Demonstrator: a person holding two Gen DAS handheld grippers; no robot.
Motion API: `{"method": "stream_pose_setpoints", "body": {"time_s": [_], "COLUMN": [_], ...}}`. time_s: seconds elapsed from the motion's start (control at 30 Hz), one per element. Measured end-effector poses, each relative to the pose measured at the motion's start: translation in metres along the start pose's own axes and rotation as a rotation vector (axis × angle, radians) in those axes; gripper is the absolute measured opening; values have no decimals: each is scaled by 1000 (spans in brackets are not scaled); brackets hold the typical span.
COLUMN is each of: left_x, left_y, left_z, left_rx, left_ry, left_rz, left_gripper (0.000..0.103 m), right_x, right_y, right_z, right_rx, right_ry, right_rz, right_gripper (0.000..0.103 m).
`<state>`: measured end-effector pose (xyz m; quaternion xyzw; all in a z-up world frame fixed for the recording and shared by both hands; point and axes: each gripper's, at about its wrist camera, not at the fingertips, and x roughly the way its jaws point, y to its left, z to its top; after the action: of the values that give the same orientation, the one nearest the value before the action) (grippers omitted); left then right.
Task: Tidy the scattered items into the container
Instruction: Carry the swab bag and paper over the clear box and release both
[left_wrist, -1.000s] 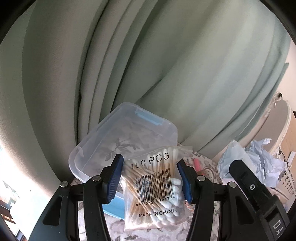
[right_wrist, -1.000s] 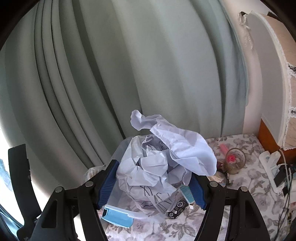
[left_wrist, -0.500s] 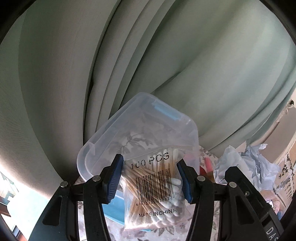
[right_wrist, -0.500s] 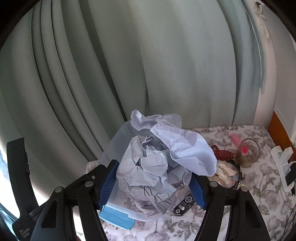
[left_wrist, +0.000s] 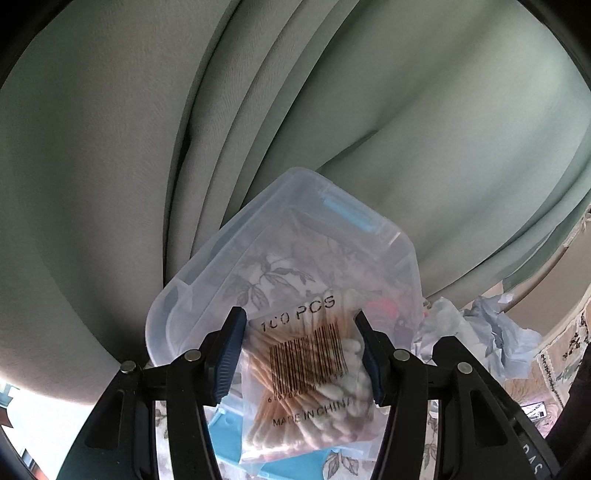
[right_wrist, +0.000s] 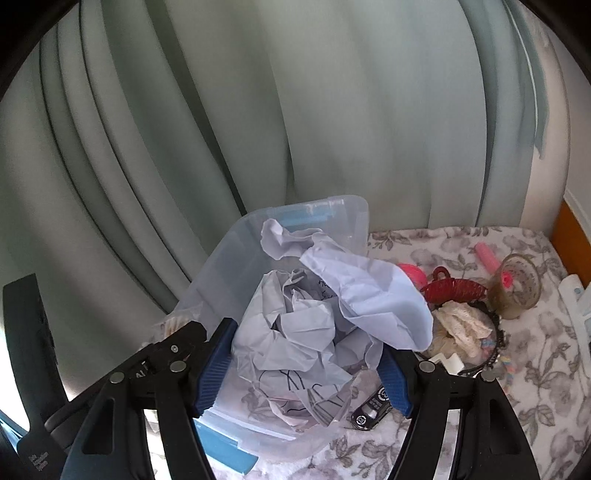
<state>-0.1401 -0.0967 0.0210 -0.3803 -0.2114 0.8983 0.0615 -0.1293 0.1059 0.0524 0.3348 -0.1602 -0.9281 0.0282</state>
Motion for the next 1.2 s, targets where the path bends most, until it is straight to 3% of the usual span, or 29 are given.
{"method": "stream_pose_setpoints", "body": {"time_s": [0.07,0.5,0.73,1.2], "left_x": [1,20,20,19], "left_y": [2,7,8,11], "left_z": [0,2,4,6], "left_rx": [-4,-8,0,-16], "left_ry": [-3,-16,-20,-19], "left_rz": [-8,16,35,-3], "left_gripper": [58,58,59,67], "right_x": [7,48,47,44], "right_y": [0,0,1,-2], "right_z": [-12,-3,-3,-2], "right_rx": [2,1,-10,7], "right_ry": [2,-5,0,-9], "right_rz": [5,40,49,100], "right_gripper": [75,77,78,83]}}
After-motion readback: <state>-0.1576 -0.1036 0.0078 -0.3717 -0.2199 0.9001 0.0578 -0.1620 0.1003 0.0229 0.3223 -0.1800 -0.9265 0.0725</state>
